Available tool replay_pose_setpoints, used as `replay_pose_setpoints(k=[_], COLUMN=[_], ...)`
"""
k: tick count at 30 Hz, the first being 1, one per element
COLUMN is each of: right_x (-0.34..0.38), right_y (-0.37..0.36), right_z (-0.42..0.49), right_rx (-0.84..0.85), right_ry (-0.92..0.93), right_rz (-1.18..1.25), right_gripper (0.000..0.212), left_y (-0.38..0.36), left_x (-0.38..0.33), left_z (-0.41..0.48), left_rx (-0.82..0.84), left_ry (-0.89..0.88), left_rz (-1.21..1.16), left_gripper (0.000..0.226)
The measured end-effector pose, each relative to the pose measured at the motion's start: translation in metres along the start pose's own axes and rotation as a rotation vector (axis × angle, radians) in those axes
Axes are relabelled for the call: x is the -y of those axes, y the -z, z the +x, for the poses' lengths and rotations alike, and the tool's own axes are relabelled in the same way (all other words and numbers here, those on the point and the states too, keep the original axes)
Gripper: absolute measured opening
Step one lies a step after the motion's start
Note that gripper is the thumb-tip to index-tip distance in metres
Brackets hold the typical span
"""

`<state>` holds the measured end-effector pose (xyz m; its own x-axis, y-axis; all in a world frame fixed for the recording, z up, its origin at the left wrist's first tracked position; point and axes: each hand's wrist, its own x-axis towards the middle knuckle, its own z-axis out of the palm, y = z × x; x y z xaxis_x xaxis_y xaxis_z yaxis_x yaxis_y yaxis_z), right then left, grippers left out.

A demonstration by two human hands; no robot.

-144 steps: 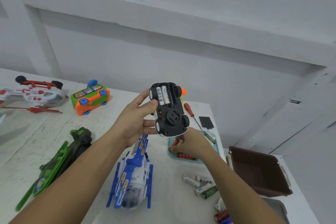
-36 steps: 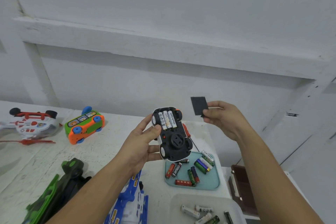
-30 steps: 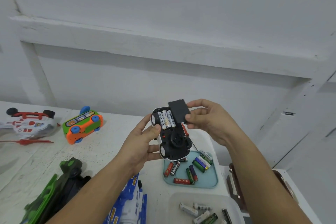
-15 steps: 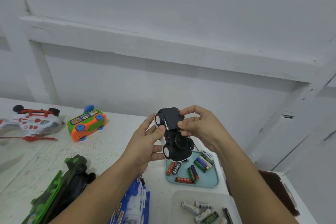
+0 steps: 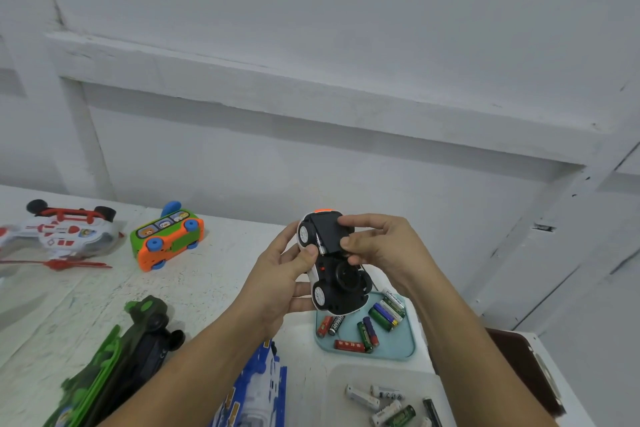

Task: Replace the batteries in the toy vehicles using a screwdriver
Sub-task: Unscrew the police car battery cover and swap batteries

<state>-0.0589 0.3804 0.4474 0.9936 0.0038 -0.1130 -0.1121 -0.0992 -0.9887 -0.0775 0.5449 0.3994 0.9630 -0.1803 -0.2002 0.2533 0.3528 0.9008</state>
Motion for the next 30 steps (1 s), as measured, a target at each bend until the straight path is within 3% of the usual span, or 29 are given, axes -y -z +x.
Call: replay_pose_setpoints(k=[15,30], right_x=[-0.007,-0.015], right_y=[-0.008,-0.004], right_z=[0.005,0.008], right_rx=[-0.097,-0.045], right_ry=[0.057,0.11], right_rz=[-0.199,-0.173], right_gripper=[0.03,0.029], left_y=[0.002,0.002], left_x=[-0.001,-0.003], left_z=[0.001,0.009], left_rx=[0.006,0.041], left_ry=[0.044,0.078], left_rz=[-0.006,-0.032], left_gripper=[0.037,0.024])
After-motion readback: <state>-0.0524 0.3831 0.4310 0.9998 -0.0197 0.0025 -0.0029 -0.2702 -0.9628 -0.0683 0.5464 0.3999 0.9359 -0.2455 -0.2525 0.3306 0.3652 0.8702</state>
